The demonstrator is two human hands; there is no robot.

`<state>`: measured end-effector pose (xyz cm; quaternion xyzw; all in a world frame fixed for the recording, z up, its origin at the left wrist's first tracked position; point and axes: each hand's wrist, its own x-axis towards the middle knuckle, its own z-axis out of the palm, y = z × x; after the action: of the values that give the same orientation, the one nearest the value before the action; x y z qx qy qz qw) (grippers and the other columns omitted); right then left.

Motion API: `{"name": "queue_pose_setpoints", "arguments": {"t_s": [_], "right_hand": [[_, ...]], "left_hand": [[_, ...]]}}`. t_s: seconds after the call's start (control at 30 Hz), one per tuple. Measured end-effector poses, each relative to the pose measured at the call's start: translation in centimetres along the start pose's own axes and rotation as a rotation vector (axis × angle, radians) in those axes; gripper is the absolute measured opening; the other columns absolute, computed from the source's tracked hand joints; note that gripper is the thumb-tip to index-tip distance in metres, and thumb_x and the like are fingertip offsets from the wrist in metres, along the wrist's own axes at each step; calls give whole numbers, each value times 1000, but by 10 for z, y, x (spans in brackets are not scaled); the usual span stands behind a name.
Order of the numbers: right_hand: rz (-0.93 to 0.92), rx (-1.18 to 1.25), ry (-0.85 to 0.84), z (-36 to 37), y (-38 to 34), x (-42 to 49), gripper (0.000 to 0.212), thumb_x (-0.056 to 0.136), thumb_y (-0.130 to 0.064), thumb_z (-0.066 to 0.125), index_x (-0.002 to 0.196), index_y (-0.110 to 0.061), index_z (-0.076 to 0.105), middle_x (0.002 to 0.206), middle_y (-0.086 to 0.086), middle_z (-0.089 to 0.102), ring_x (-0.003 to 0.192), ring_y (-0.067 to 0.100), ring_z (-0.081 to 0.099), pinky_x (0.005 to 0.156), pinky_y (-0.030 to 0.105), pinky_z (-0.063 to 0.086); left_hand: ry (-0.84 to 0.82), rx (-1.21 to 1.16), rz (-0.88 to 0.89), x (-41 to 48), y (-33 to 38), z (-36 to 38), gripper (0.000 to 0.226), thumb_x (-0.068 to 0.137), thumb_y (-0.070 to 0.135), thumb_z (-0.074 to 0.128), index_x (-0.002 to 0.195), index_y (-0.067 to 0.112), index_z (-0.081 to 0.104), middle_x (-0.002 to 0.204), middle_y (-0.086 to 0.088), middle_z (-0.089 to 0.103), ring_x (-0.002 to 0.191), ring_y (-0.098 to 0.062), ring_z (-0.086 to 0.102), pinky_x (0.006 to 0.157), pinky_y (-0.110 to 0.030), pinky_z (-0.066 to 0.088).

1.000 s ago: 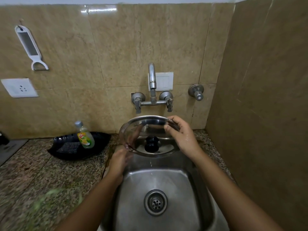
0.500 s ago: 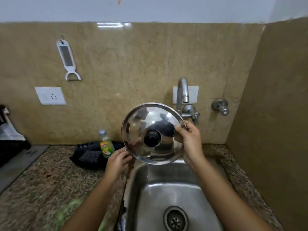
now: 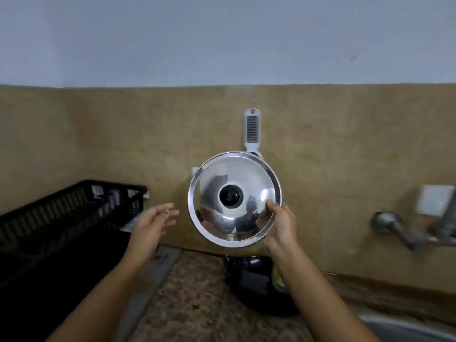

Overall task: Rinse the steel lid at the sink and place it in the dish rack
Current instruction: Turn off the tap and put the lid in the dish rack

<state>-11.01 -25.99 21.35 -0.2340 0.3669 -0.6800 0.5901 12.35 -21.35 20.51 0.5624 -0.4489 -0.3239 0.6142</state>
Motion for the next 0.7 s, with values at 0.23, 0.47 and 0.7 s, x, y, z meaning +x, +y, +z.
{"name": "queue_pose_setpoints", "arguments": {"t_s": [0.23,0.47,0.7], "right_hand": [[43,20,-138,165,91,28,16,92,1,52,81,-11,57,76,9,61,67,21,57,71,37,49],[-34,-105,-152,272,157,53,19,89,0,54,74,-11,50,64,7,54,46,15,52,46,21,41],[-131,-230,-222,340,218,77,5,90,-5,55,86,-8,55,69,3,53,63,17,50,59,29,44]], "left_hand": [[188,136,45,85,28,-147,23,98,14,44,114,11,61,98,-1,68,85,-12,62,65,-17,40],[282,199,-66,138,0,-221,25,97,14,46,115,8,61,101,-3,68,86,-13,60,61,-17,37],[274,188,-153,151,-28,-241,20,95,23,52,112,20,61,100,8,66,91,-8,60,63,-19,36]]}}
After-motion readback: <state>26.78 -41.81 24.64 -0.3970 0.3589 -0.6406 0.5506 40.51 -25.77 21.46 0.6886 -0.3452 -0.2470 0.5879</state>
